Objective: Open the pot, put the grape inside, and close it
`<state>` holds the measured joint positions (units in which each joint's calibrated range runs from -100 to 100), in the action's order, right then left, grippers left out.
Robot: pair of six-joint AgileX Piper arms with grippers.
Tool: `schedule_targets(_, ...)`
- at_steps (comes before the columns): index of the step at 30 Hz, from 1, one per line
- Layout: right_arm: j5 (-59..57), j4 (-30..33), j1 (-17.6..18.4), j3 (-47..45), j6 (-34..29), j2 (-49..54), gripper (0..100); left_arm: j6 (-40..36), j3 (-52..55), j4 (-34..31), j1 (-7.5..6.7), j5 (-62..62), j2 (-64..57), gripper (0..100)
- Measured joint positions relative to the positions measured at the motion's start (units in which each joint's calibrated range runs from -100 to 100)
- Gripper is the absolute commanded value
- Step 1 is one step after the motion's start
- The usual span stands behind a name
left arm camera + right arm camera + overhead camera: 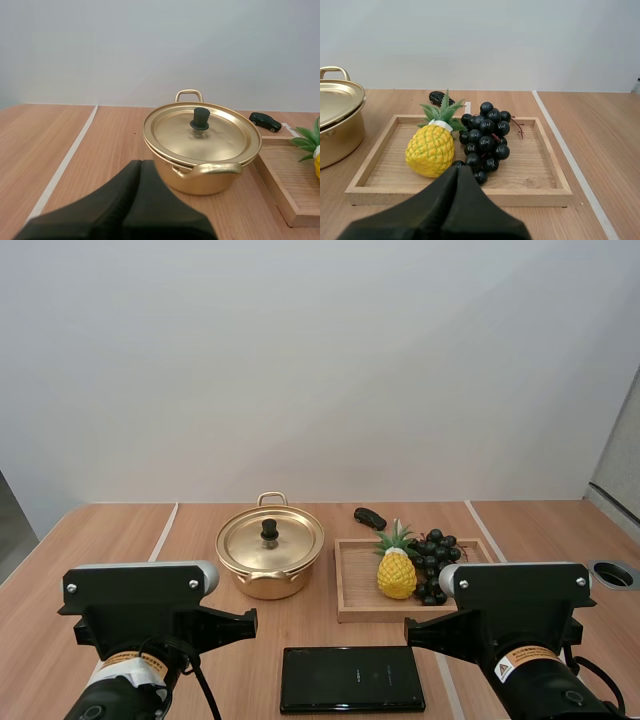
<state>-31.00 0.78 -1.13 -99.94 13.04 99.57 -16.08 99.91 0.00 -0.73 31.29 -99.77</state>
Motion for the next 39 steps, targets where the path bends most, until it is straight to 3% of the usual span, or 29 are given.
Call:
schedule_targets(4,14.9,0.0,1.4,-0.1,0.0,0.1,0,0.0,0.1,0.0,-0.89,-16.3,0.1,0)
schedule_targets(7,18.0,0.0,1.5,-0.1,0.0,0.1,0,0.0,0.1,0.0,-0.89,-20.7,0.1,0)
schedule_targets(34,18.6,0.0,1.5,-0.1,0.0,0.1,0,0.0,0.1,0.0,-0.89,-21.3,0.1,0)
schedule_targets(39,25.0,4.1,1.5,-0.1,0.0,0.1,0,0.3,0.1,0.0,-0.89,-22.8,0.1,0)
